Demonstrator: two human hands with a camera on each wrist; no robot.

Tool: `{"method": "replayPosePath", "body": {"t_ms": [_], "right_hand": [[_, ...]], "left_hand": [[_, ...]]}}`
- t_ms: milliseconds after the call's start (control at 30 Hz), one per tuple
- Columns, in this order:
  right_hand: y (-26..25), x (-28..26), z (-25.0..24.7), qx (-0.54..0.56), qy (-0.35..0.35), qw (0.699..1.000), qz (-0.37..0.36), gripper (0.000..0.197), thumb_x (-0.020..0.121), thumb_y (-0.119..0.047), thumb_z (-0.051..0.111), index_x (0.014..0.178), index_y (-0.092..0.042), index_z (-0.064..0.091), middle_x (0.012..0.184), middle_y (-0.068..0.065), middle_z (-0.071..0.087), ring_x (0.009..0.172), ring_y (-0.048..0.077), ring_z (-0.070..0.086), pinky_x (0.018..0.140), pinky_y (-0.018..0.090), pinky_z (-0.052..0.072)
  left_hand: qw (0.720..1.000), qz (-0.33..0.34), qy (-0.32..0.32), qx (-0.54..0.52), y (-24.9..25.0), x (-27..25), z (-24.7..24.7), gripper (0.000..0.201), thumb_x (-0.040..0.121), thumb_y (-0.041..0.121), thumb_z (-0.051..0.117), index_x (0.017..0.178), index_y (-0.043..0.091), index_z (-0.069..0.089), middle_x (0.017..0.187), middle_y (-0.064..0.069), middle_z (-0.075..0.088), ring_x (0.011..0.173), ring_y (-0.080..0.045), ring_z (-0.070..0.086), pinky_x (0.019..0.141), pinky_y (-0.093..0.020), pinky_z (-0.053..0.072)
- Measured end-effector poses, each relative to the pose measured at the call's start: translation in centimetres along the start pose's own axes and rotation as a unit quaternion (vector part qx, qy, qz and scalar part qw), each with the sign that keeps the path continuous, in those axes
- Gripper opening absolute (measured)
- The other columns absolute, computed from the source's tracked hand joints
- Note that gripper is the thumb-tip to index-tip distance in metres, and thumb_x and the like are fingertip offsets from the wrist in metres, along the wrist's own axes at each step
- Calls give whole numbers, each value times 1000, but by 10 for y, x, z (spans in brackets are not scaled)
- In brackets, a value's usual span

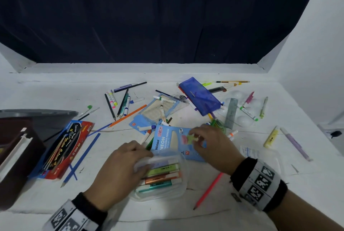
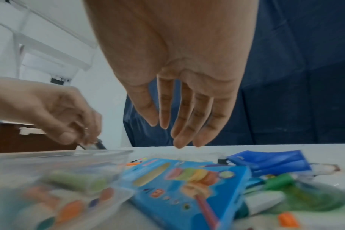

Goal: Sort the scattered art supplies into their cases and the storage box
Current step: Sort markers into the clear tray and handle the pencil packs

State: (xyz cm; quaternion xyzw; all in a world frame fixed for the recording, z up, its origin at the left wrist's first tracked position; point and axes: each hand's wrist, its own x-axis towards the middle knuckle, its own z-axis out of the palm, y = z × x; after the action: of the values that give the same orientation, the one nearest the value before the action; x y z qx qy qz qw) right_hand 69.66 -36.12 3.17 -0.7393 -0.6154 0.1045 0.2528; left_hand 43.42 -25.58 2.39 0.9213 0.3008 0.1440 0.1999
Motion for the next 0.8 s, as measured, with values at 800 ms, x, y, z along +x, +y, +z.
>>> {"method": "replayPosePath", "body": {"t_ms": [800], "right_hand": [[5,26,-19,6,16,1000,17,14,91,-15,54,103,-19,48,100,2,57,89,21,53,74,37,51]], "left_hand": [[974,-106,-84,-184,-28,-24,-2,37,103,24,51,131,48,50,109,28,70,97,2,69,83,-25,58]]}}
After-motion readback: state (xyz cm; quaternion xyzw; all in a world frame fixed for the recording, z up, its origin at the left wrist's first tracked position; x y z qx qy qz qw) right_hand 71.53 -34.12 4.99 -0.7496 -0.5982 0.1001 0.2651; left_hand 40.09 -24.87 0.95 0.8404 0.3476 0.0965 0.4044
